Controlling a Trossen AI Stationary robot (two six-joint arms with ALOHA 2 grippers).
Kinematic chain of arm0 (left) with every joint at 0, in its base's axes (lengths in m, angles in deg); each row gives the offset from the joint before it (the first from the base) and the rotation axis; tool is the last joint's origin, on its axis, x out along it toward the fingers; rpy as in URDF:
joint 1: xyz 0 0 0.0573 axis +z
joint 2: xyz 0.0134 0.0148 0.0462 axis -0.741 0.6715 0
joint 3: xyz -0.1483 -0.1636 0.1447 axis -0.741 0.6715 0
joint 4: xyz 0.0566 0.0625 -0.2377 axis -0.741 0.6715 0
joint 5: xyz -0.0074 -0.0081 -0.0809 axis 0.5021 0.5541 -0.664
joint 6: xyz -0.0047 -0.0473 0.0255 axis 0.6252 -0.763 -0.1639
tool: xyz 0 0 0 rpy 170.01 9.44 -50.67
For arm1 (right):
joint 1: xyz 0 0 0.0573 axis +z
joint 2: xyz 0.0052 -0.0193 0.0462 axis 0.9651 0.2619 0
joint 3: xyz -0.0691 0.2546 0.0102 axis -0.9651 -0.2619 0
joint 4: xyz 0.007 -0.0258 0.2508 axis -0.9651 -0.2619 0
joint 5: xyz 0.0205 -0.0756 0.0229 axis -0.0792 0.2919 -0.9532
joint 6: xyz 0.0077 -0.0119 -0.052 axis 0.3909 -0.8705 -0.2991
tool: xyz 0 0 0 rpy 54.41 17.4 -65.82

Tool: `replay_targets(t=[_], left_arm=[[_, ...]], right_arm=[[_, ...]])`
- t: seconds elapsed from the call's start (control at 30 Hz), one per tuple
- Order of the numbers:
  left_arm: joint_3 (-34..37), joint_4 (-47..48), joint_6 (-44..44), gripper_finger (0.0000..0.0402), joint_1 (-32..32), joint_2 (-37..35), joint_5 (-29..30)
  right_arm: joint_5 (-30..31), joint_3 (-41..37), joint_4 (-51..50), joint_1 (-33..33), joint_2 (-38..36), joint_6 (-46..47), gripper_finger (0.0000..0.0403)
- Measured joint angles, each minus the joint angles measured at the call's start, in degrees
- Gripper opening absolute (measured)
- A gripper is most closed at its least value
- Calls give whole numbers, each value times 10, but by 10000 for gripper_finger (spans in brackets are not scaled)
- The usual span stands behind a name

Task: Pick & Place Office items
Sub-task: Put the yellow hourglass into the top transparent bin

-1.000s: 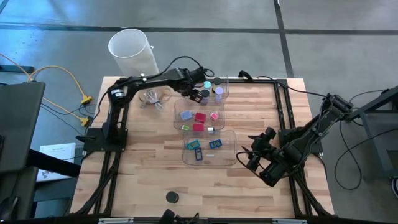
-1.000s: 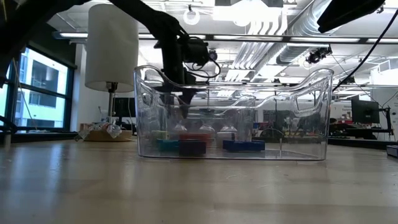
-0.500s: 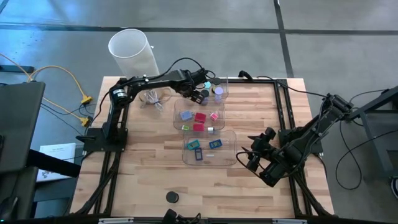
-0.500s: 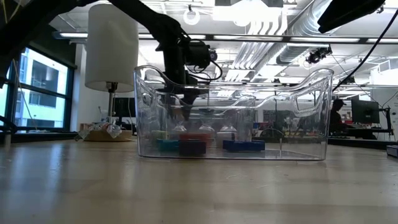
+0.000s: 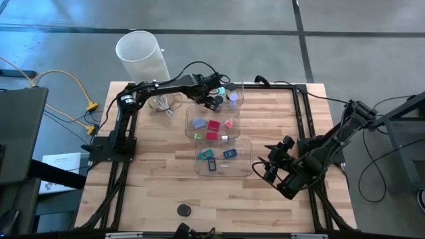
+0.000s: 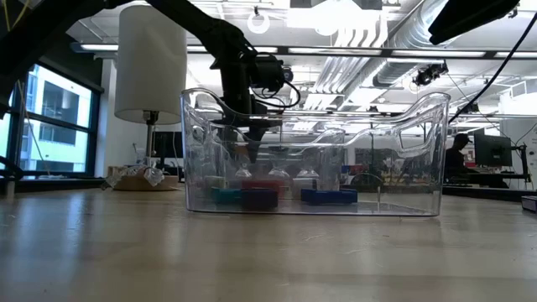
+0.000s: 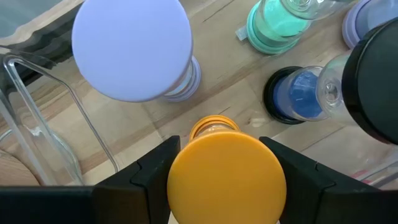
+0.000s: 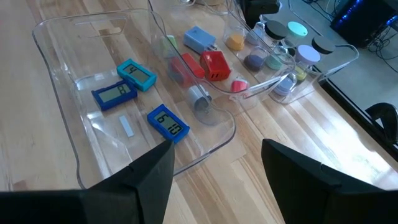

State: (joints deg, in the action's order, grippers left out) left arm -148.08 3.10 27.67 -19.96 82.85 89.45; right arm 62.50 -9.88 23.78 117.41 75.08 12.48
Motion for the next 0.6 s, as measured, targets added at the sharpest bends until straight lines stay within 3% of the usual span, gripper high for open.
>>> replay_targets(t=[0.33, 0.6], left_arm=[[0, 0, 31, 211, -1, 0, 2], [0, 0, 32, 250, -3, 0, 4]], right_arm=[[0, 0, 0, 0, 0, 0, 231], [-1, 0, 0, 0, 0, 0, 231]])
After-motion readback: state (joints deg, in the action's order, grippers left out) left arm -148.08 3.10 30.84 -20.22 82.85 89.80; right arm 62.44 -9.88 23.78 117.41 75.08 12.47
